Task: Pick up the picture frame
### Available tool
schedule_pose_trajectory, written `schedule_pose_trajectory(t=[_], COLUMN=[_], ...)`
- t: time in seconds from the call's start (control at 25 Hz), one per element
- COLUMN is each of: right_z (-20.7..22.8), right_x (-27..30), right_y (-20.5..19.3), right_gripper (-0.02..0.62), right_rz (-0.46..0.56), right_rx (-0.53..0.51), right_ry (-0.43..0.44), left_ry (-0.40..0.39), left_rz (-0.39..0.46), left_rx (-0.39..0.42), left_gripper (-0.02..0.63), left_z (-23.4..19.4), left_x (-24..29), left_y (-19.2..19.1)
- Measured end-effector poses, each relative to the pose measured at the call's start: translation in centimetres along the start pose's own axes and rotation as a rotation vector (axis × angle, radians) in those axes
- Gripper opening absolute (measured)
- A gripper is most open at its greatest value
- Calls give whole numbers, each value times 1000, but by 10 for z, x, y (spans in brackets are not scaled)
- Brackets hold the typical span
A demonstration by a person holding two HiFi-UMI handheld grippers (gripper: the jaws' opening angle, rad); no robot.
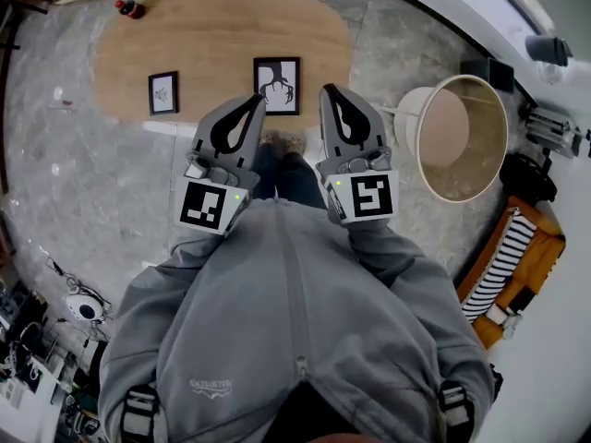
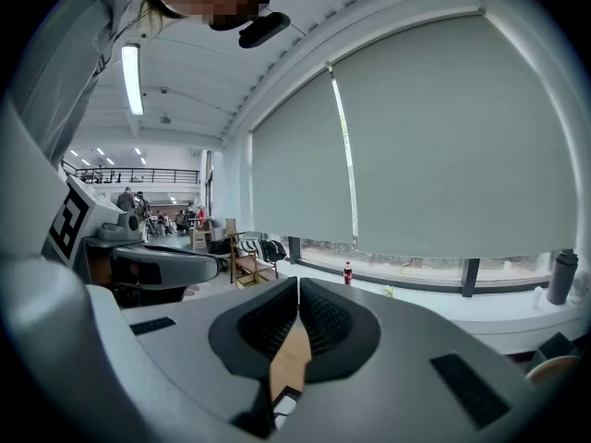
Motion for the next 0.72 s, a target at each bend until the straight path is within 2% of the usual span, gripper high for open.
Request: schedule_pose_trajectory(t=[0.2,0.4,0.56,0.72], right_z=[12,12,14,18], right_x=[13,39,49,60], right_y=[-30,-60,-90,-122], right_gripper=[32,32,32,32], right_rz=[-41,-9,-28,-48], right_rx=[-8,-51,-32,-17], right_ry=[-4,-4,-1,3], left_ry=[-9,-11,-24,-35], left_rz=[-18,-19,-39,-35], left_rx=[14,-4,14,-47], left_gripper=[18,18,18,18], left_z=[-12,-30,-38,-51], left_x=[18,35,45,58], left_y=[-30,-62,-93,-125])
Point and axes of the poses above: the fingertips, and each gripper's own axes: x forward along the fingers, z to its right, y out of its top, the point moved 9 cm from there along -x, backward along the fingers, and after that the axes turned 4 degrees about y, right-handed, at the moved point
